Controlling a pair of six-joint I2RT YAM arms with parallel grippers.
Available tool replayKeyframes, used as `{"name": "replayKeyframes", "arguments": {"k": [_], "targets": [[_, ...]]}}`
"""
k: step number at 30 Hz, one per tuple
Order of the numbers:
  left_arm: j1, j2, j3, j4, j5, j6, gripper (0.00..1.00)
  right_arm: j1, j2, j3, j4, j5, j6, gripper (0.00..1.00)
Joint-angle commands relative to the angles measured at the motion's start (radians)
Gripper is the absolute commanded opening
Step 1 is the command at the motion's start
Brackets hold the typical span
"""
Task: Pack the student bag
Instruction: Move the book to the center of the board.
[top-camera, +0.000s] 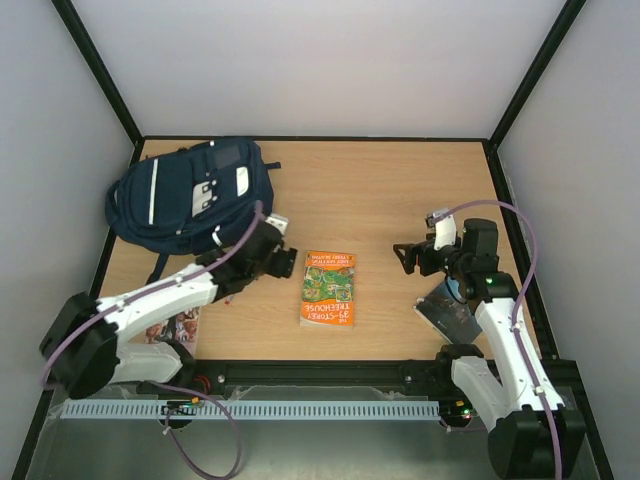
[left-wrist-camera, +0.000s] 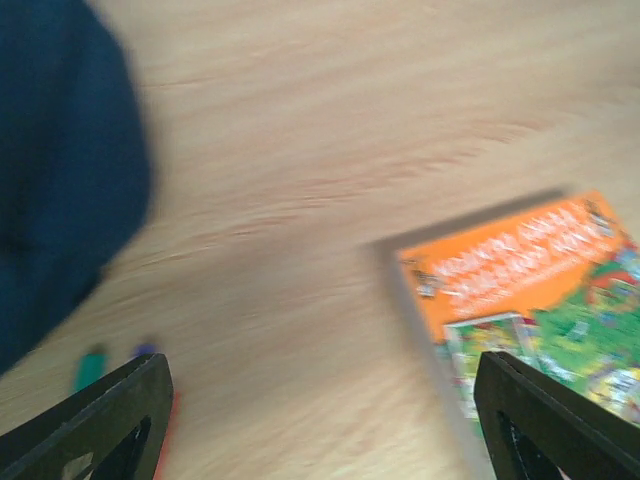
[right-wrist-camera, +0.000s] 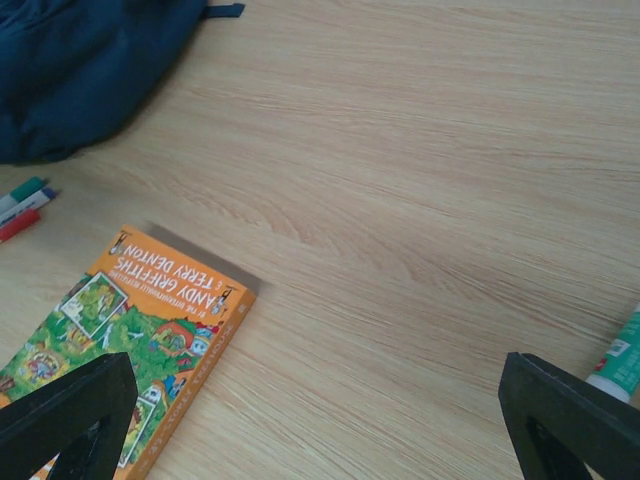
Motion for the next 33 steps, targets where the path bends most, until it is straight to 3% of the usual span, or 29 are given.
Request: {"name": "replayKeyframes", "arguments": {"k": [1, 9, 14, 21, 26, 33], "targets": [[-0.124, 0.148, 0.097, 0.059, 0.025, -0.017, 0.86, -0.01, -0.017, -0.021, -0.018, -0.082, -0.064, 0.99], [-0.291, 0.497, 0.337, 0.107, 0.038, -0.07, 0.87, -0.014, -0.028, -0.026, -0.024, -0.104, -0.095, 0.99], [-0.317, 0.688, 0.506, 0.078, -0.036, -0.09, 0.98, -0.016, -0.035, -0.024, -0.03, -0.107, -0.105, 1.0], [-0.325, 0.87, 0.662, -0.017, -0.114, -0.03, 0.99, -0.016, -0.038, -0.027, -0.023, -0.079, -0.11, 1.0], [-0.325, 0.885, 0.639, -0.062, -0.169, -0.034, 1.0, -0.017, -0.038, -0.029, -0.024, -0.078, -0.115, 0.99], [-0.303, 0.763, 0.446, -0.082, -0.207, -0.086, 0.99, -0.017, -0.03, -0.031, -0.024, -0.08, -0.116, 0.99]]}}
